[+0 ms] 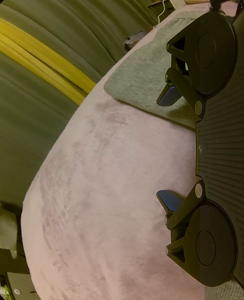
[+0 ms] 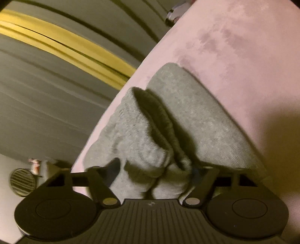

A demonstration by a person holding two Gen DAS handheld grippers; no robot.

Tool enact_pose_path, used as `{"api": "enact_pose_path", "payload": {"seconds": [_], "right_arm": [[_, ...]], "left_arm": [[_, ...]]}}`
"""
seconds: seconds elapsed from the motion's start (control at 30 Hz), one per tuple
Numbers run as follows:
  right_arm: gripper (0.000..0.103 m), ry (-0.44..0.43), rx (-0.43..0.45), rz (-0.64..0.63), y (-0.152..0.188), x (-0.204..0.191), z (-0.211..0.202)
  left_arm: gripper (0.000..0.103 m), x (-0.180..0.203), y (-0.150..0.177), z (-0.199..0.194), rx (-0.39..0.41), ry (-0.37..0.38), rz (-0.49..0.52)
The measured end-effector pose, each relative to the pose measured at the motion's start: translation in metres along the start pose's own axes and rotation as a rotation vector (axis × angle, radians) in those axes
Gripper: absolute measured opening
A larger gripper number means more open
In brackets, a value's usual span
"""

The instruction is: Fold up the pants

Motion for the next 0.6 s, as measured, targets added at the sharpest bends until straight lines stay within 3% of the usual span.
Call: {"api": "enact_pose_path", "payload": {"seconds": [0.1, 0.33, 0.47, 0.53, 0.6], "right_arm": [[0.044, -0.004, 0.019, -0.059, 0.004, -0.014, -0.009], [0.043, -0.097, 0.078, -0.06, 0.003, -0.03, -0.051], [0.046, -0.012, 0.064, -0.099, 0.003, -0.013, -0.058], [0.055, 0.112, 0.025, -0.159, 0.003, -0.003, -0.05], [0.058, 0.145, 0.025, -0.189, 0.002, 0.002, -0.051]], "left_arm": [[0.1, 0.0, 0.0, 0.0, 0.003, 0.001, -0.005], [0.1, 0.001, 0.0, 0.001, 0.002, 0.015, 0.0], [0.1, 0.003, 0.001, 0.0, 0.0, 0.016, 0.012], [0.1, 0.004, 0.002, 0.0, -0.004, 0.011, 0.023], [0.1, 0.005, 0.002, 0.0, -0.001, 0.012, 0.034]]}}
Point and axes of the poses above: each gripper's, at about its wrist camera, not at the fingertips, and z roughly the way its jaws point, x to its right, y to its underside, the point moved 3 cm from there along z, roughly the way its jaws point, and after that the axes turned 10 degrees about -y, right-handed, at the moved point
